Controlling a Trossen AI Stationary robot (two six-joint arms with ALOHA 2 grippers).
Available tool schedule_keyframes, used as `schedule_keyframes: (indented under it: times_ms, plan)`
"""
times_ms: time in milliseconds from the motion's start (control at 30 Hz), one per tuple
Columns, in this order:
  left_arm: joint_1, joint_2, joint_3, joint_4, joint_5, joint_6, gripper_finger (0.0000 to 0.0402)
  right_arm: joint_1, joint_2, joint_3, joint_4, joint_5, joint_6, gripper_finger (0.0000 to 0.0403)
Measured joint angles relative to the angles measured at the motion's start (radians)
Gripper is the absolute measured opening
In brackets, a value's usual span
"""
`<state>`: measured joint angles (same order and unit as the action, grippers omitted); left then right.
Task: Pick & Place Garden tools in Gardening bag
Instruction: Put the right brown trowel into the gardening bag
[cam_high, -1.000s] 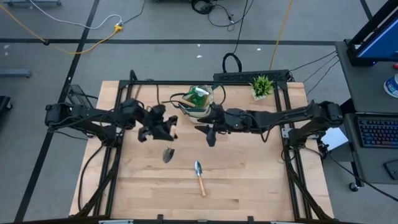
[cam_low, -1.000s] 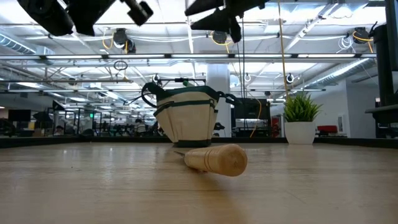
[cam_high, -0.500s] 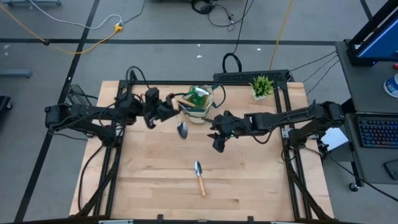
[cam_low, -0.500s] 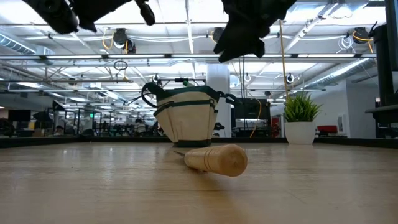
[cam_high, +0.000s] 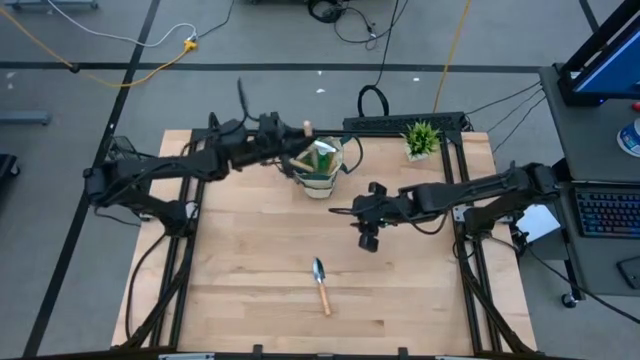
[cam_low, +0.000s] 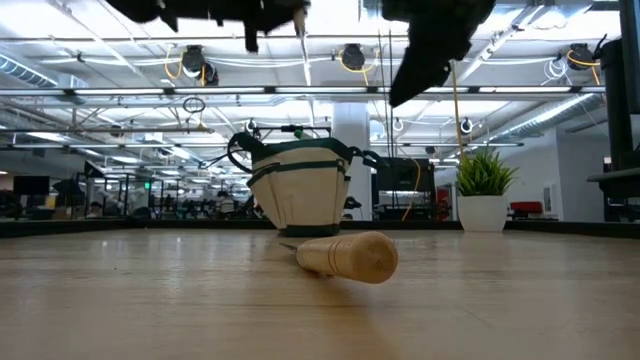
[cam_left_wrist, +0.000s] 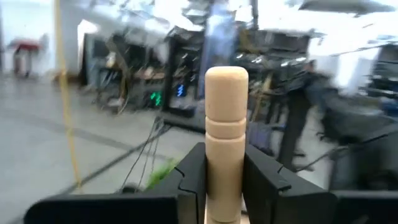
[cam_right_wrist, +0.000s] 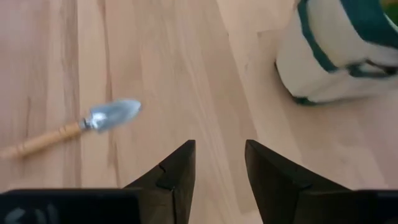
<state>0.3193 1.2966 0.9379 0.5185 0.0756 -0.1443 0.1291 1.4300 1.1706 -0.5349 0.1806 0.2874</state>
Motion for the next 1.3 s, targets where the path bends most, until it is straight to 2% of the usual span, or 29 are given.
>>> schedule_keyframes:
  times_ms: [167,467,1133,1300]
  plan:
    - [0.063,0.116,-0.004,0.070,0.016,-0.068,0.0070,-0.005,-0.098,0.000,-0.082,0.000,-0.024,0.0130]
    - [0.102,0.308,-0.002,0.203,0.029,-0.071,0.0070,-0.005,-0.227,0.000,-0.132,0.005,-0.019,0.0130]
    - [0.125,0.465,-0.001,0.211,0.049,-0.068,0.0070,-0.005,-0.225,0.000,-0.158,0.005,-0.010,0.0130]
    - [0.125,0.469,-0.001,0.152,0.057,-0.046,0.0070,-0.005,-0.225,0.000,-0.158,0.005,0.000,0.0130]
